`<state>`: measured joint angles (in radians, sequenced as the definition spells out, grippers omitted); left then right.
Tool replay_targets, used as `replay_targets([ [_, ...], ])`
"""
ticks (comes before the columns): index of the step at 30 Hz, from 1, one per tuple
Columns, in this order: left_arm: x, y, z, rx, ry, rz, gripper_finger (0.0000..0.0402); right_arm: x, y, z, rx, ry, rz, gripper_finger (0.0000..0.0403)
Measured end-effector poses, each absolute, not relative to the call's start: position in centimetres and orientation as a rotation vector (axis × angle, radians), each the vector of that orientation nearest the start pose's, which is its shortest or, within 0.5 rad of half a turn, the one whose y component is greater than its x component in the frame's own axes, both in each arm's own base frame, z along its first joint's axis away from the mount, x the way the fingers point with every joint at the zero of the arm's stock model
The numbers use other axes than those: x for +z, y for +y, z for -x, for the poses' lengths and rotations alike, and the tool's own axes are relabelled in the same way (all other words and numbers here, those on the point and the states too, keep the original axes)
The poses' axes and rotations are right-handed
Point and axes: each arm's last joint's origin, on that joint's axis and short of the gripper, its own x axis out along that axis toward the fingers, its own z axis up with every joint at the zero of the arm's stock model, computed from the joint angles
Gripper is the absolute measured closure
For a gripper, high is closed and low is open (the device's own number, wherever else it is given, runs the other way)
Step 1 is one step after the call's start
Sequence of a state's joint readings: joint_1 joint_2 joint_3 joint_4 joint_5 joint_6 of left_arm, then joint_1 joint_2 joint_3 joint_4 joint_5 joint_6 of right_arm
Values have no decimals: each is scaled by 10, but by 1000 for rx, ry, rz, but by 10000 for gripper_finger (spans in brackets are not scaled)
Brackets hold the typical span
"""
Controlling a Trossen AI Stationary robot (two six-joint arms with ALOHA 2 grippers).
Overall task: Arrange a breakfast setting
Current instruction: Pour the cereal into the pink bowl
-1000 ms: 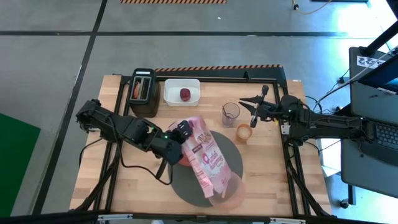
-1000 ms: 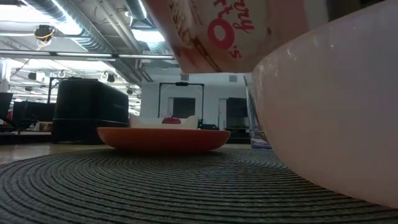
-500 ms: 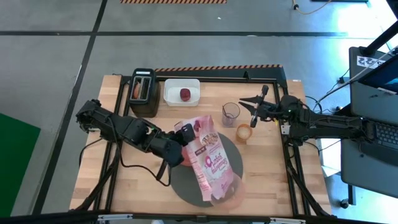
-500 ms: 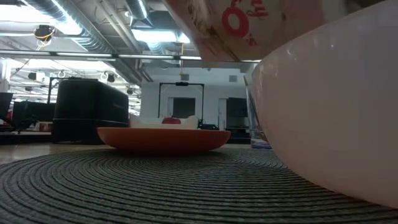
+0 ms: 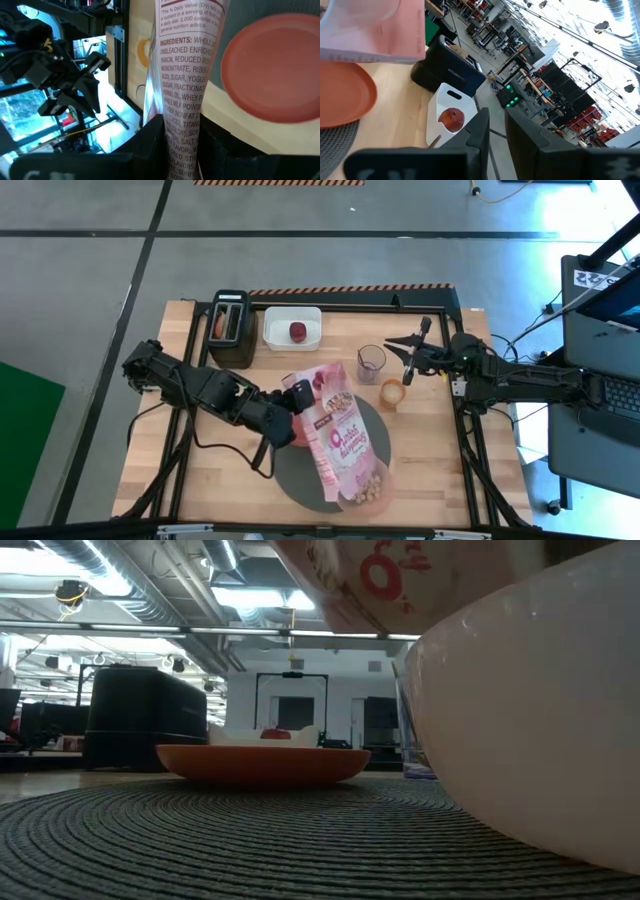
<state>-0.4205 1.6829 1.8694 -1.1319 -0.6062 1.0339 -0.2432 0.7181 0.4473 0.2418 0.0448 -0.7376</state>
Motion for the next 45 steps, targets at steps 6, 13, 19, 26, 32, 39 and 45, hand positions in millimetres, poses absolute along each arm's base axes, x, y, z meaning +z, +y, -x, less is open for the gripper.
replay_targets([
  [6,396,-124,-309,-280,871,-1462,314,266,-42,-165,-261,141,729,338],
  [13,396,-124,-309,-272,875,-1472,314,266,-42,-165,-261,141,729,338],
  [19,396,-124,-309,-291,875,-1503,314,266,-42,-165,-261,141,729,338],
  [26,396,-127,-308,-306,866,-1525,314,266,-42,-165,-261,141,729,338],
  [32,396,-127,-308,-306,866,-1525,314,266,-42,-165,-261,141,729,338],
  [39,396,-127,-308,-304,861,-1536,314,266,-42,-165,-261,141,729,338],
  [45,399,-131,-310,-303,821,-1593,314,266,-42,-165,-261,141,731,338],
])
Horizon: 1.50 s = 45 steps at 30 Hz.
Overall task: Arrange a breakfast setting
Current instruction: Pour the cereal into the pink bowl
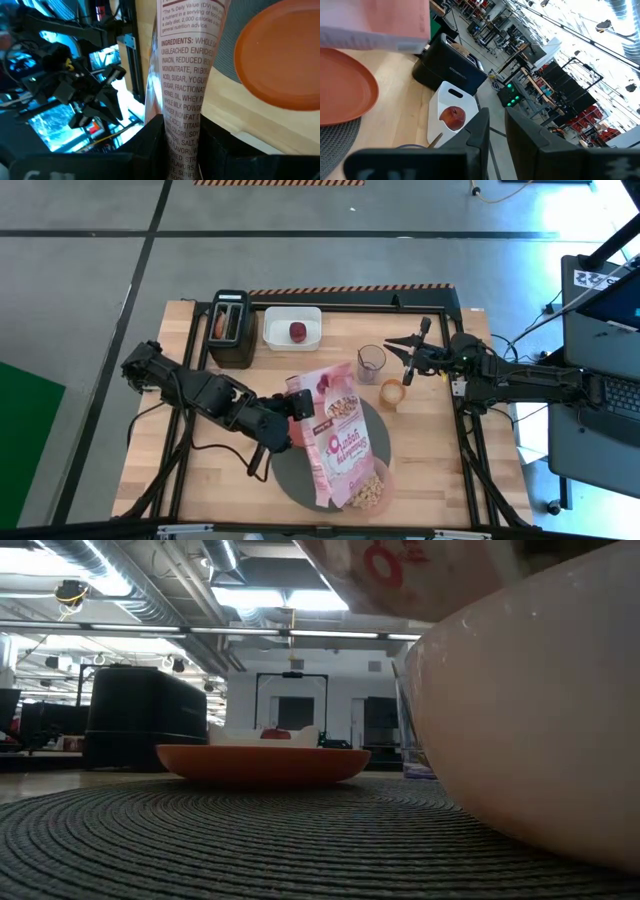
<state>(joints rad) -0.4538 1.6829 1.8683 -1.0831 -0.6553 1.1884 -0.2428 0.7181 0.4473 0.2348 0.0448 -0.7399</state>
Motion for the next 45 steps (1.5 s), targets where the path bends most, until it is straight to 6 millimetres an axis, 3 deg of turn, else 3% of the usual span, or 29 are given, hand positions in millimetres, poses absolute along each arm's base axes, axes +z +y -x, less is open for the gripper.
replay_targets([
  [36,399,-132,-310,-305,819,-1594,314,266,-42,-165,-260,142,733,338],
  [45,388,-137,-321,-313,845,-1643,314,266,-42,-165,-260,143,733,338],
])
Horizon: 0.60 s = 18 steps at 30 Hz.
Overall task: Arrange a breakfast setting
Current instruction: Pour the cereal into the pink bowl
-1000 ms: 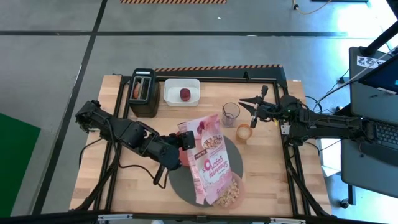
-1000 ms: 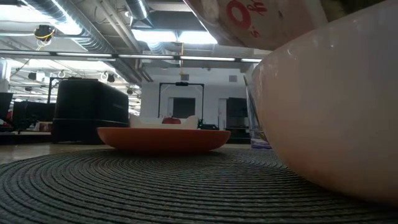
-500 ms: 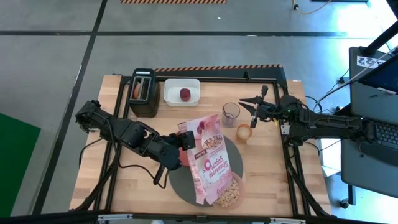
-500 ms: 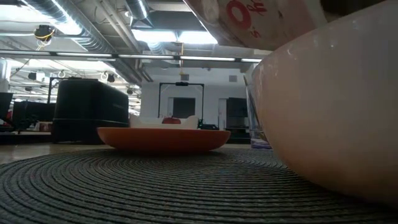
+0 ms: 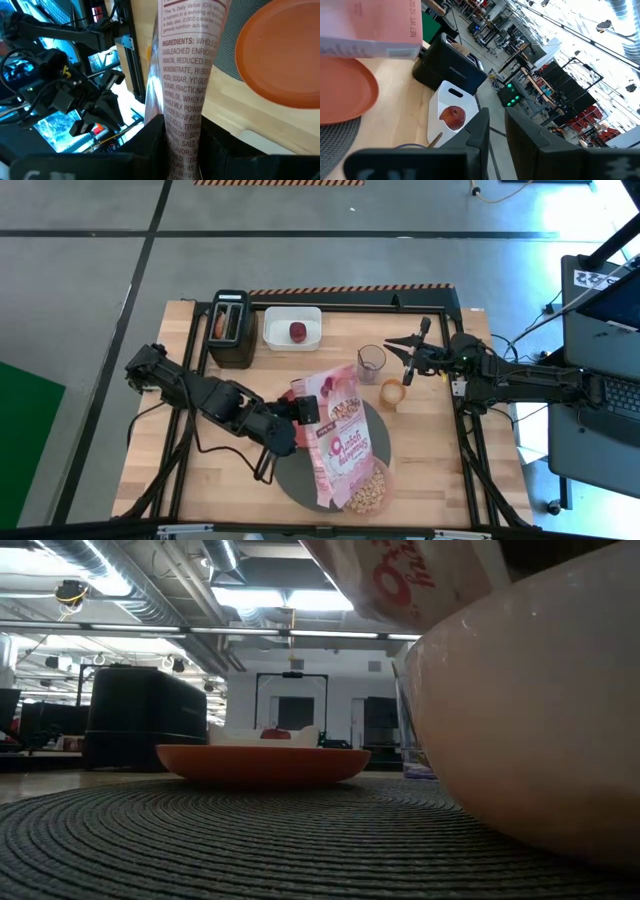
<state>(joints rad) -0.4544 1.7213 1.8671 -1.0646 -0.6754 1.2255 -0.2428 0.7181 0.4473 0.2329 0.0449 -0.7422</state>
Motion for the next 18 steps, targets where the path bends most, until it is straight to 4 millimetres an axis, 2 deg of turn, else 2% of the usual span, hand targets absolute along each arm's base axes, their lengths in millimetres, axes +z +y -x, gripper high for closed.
replay_targets([
  [12,387,-136,-321,-297,855,-1632,314,265,-42,-165,-259,149,733,338],
  [18,384,-138,-316,-299,898,-1604,314,265,-42,-165,-258,150,733,338],
])
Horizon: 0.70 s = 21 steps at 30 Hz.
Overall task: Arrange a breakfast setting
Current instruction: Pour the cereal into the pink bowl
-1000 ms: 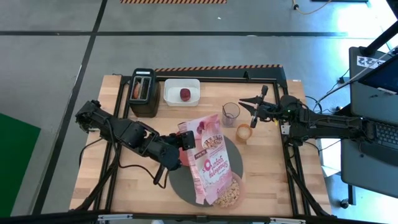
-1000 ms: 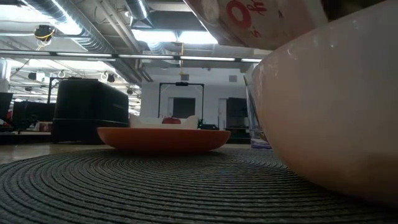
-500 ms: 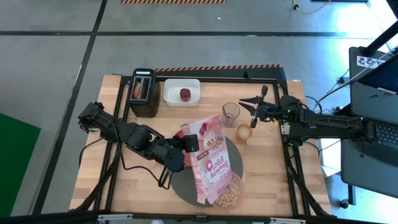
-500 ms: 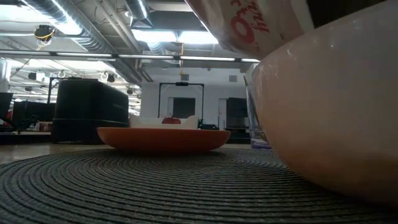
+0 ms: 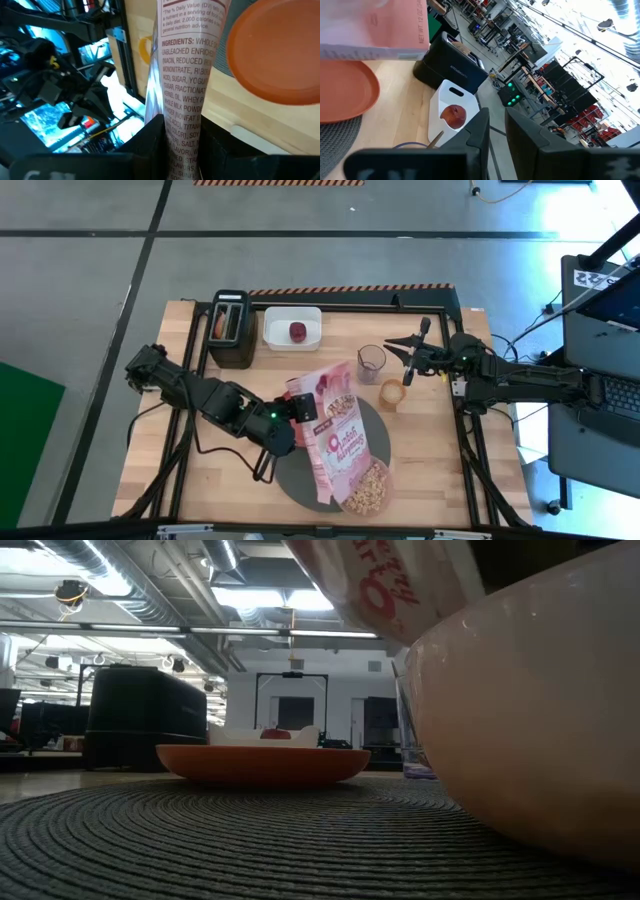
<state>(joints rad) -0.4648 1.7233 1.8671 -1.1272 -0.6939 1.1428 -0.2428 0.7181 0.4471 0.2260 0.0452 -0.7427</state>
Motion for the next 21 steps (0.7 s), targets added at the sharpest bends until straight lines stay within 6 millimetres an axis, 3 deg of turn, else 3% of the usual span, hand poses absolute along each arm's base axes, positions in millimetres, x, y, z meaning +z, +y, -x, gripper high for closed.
replay_targets([
  [12,382,-150,-306,-255,910,-1518,314,265,-42,-165,-254,158,752,338],
  [21,379,-146,-299,-207,982,-1452,314,264,-42,-165,-251,166,752,338],
])
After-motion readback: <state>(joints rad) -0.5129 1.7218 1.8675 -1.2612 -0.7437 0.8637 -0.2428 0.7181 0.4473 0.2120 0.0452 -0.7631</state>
